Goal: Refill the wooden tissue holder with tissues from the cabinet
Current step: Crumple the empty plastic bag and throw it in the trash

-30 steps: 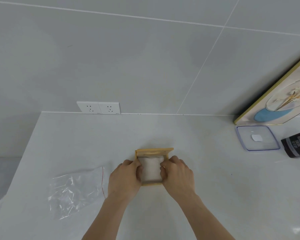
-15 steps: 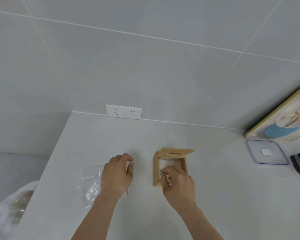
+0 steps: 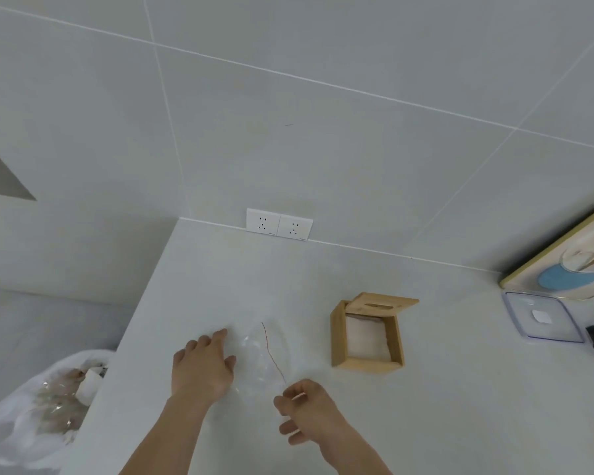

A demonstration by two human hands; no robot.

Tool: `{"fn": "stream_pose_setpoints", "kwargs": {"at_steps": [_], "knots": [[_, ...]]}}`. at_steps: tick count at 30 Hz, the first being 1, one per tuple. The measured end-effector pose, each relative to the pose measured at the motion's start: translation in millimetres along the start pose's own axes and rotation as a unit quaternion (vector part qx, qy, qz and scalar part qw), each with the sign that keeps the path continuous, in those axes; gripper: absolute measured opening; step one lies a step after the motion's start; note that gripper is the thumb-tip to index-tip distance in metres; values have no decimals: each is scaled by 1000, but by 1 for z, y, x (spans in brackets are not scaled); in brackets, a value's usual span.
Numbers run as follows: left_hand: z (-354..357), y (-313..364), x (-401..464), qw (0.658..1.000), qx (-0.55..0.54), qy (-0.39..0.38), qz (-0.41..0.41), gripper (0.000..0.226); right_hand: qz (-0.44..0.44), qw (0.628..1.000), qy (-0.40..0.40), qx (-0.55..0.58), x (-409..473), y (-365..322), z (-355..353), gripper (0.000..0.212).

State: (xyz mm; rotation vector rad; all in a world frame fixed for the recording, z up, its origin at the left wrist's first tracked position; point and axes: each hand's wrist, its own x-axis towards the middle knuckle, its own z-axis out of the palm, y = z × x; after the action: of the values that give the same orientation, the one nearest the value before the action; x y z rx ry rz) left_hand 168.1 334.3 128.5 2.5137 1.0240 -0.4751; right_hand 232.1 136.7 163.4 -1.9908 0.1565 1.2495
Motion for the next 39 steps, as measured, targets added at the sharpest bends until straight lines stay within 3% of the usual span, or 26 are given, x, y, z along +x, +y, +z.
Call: {"fn": "stream_pose_setpoints", "kwargs": {"at_steps": [5, 9, 15, 28, 33, 39], "knots": [[6, 2, -13, 982, -183, -28, -45, 24, 28, 993, 0, 118, -4, 5, 12, 55], [-1, 10, -26, 917, -395, -37, -45, 17, 15, 978, 4, 206, -5, 2, 5, 58], [-27, 31, -27, 848, -528, -34, -15, 13, -51, 965, -10, 257, -11, -18, -21, 27], [-74, 76, -38, 792, -608, 29, 38, 34, -150, 948, 78, 268, -41, -56, -62, 23], [-77, 79, -41, 815, -574, 22, 75, 29, -178, 942, 83, 273, -44, -59, -63, 26], [-80, 78, -43, 839, -530, 93, 84, 27, -191, 923, 110, 316, -44, -63, -61, 20]]}}
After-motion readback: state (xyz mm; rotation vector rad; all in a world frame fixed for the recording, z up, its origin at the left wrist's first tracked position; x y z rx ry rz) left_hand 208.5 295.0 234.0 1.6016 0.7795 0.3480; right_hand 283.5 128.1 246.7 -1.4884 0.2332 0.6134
